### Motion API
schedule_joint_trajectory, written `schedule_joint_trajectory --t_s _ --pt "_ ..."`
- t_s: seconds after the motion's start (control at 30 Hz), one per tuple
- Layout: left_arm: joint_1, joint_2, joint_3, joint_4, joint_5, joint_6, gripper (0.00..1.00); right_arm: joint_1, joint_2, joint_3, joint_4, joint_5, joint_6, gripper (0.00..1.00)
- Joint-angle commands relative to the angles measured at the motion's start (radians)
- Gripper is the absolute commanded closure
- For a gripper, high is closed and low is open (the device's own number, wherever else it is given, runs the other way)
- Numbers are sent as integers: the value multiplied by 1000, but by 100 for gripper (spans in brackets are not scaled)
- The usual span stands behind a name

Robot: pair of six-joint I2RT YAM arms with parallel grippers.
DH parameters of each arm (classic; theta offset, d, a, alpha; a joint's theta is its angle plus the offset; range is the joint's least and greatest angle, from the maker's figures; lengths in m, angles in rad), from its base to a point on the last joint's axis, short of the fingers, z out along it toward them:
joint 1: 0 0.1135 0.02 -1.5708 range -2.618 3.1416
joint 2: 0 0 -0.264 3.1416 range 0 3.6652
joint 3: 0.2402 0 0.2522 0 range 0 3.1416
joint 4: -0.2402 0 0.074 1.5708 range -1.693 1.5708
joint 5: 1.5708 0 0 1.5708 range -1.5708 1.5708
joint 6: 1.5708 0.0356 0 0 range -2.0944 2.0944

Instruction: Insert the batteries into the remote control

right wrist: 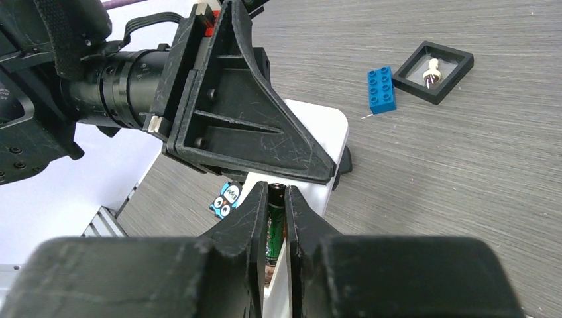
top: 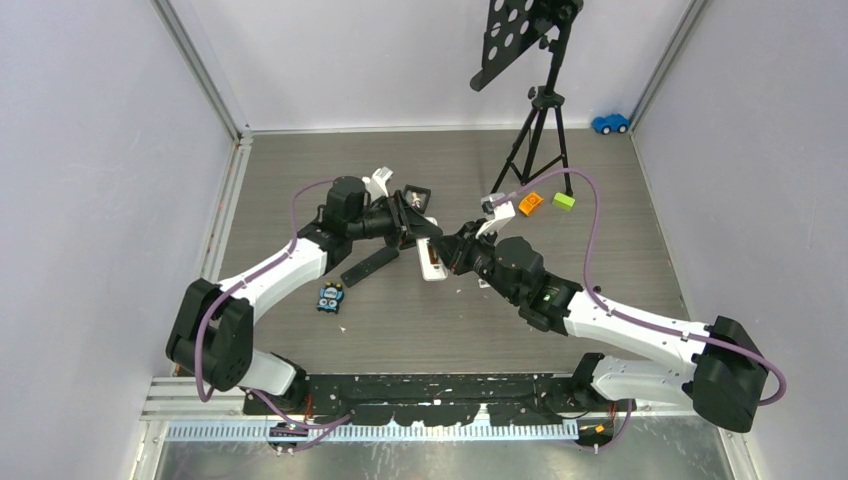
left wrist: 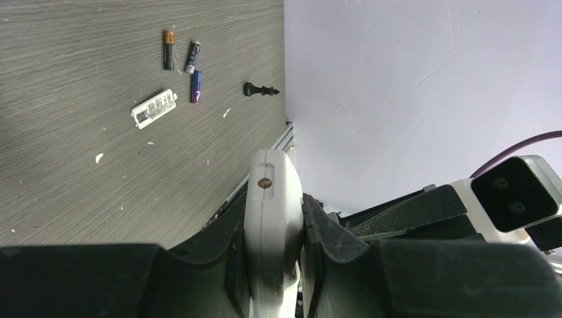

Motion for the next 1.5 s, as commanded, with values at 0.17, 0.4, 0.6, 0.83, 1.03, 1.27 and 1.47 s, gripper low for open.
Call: schedule_joint_trajectory --t_s 0.17,0.4,0.6,0.83,1.03,1.27,1.47 --pt "7 -9 32 40 49 -18 100 9 -15 -35 -13 32 -17 79" --pt "9 -21 45 -21 23 40 100 9 -48 -10 -69 -53 -29 71" --pt "13 -24 62 -60 11 82 100 9 -81 20 -121 -56 9 60" --pt "15 -35 55 -43 -17 136 100 7 -122 85 -206 -35 159 29" --pt "15 -78 35 23 -97 171 100 0 -204 51 -275 108 452 8" --pt "15 -131 -23 171 -134 88 100 -36 -219 75 -470 158 757 8" --pt "15 -182 -90 285 -196 27 100 -37 -194 -100 -66 31 978 8"
